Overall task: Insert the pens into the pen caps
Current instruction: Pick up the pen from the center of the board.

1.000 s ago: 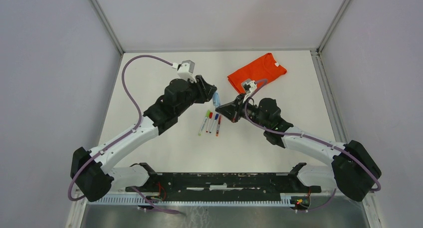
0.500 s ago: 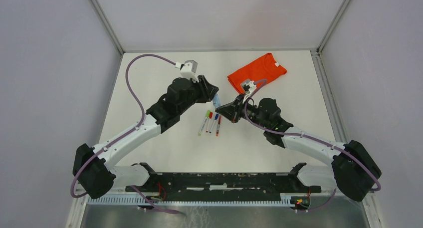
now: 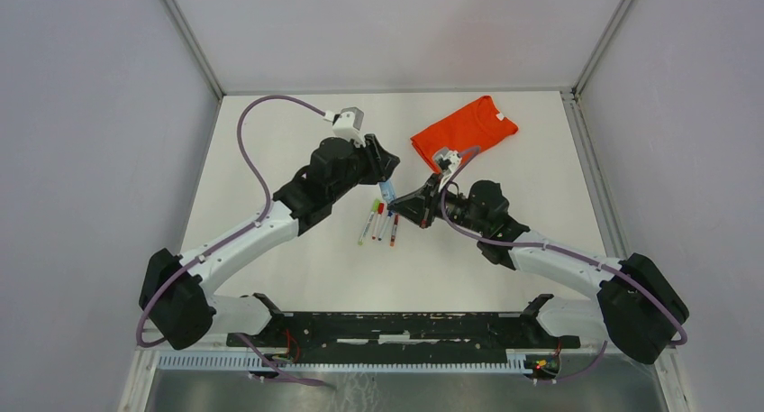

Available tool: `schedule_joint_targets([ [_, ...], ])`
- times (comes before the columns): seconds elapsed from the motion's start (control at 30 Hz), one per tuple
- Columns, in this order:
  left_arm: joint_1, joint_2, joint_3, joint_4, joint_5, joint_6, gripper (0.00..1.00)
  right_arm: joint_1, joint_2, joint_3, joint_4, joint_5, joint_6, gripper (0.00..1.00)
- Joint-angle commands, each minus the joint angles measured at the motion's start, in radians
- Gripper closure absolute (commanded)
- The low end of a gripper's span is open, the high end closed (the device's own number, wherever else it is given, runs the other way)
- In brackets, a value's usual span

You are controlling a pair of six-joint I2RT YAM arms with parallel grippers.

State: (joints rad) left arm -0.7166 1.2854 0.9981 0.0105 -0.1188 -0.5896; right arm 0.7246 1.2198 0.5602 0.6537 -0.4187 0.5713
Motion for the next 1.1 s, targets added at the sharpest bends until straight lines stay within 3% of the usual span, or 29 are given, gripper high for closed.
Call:
schedule_joint_targets([
  [0.0,0.009,0.036,0.017,-0.014,0.011,0.068,0.54,0.007,-0.057,0.014,0.213,-0.073,-0.005,1.0],
  [1.07,0.036,0.153,0.058,0.037,0.074,0.063,0.52,0.008,-0.043,0.015,0.262,-0.19,-0.033,1.0],
])
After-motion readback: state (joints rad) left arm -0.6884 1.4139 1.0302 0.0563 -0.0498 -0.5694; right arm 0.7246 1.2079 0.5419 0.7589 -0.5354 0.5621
